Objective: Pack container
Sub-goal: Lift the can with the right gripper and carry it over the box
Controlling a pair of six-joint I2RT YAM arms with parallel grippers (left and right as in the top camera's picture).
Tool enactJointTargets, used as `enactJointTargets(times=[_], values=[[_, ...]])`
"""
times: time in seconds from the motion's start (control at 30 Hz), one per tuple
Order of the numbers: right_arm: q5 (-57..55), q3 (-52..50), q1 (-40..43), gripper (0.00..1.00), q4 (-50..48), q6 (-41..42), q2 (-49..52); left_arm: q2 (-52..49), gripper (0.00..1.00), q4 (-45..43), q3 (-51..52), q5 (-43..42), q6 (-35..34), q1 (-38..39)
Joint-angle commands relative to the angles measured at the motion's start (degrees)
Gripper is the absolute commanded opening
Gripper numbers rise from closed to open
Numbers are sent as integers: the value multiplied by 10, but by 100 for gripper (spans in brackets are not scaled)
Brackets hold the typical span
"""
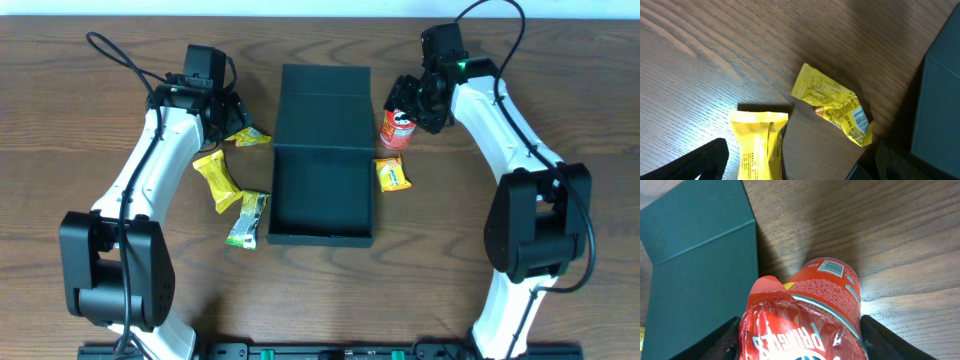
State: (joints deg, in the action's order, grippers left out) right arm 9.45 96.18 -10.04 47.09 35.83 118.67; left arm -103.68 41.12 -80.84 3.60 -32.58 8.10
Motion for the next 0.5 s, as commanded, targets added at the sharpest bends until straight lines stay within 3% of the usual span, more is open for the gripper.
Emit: enactJointTargets(times=[0.0,0.47], values=[[3,6,-8,67,3,6,2,-6,95,2,-14,4,5,3],[129,47,25,67,8,5,2,-6,95,2,-14,4,5,3]])
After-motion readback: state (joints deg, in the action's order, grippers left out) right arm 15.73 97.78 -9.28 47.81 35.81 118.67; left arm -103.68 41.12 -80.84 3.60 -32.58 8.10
